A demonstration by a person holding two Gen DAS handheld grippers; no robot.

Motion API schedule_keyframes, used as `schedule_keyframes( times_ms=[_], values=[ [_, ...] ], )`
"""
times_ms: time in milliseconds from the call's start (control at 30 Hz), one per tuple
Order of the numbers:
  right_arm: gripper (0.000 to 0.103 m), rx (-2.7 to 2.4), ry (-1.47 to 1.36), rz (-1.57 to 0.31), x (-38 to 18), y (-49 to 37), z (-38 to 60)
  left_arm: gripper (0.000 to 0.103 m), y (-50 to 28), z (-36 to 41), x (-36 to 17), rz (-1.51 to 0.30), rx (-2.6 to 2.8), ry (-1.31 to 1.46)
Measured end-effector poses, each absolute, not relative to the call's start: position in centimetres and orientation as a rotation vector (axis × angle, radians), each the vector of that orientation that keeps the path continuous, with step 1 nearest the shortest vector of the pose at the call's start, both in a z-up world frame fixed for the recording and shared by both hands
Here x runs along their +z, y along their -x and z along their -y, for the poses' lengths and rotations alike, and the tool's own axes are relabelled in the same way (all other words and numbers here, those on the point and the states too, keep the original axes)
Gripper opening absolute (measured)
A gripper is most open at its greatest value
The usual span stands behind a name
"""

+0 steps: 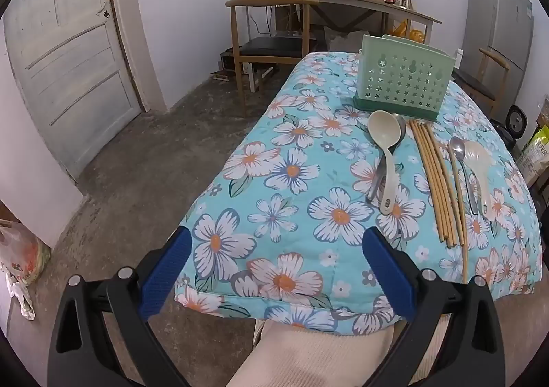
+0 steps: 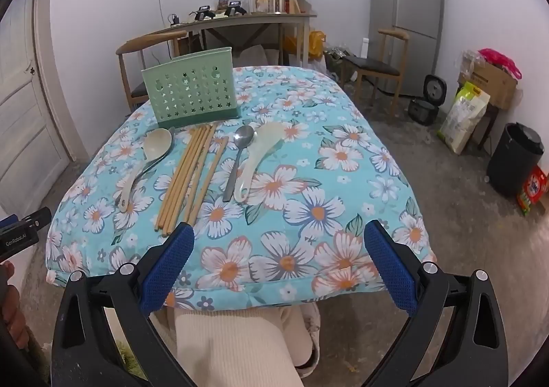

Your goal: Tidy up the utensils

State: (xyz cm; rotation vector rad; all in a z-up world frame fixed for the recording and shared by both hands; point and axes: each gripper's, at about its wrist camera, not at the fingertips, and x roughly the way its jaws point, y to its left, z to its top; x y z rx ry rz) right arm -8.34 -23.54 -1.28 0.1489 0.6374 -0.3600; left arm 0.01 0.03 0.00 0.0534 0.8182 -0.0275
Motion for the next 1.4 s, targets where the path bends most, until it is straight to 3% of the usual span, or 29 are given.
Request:
schedule_keyframes(
  times_ms=[1400],
  values=[
    [0.095, -0.36, -0.142, -0.632, -1.0, 8.0, 23.16, 0.097, 0.24, 0.35, -0.38, -0.823, -0.025, -0.069]
  ],
)
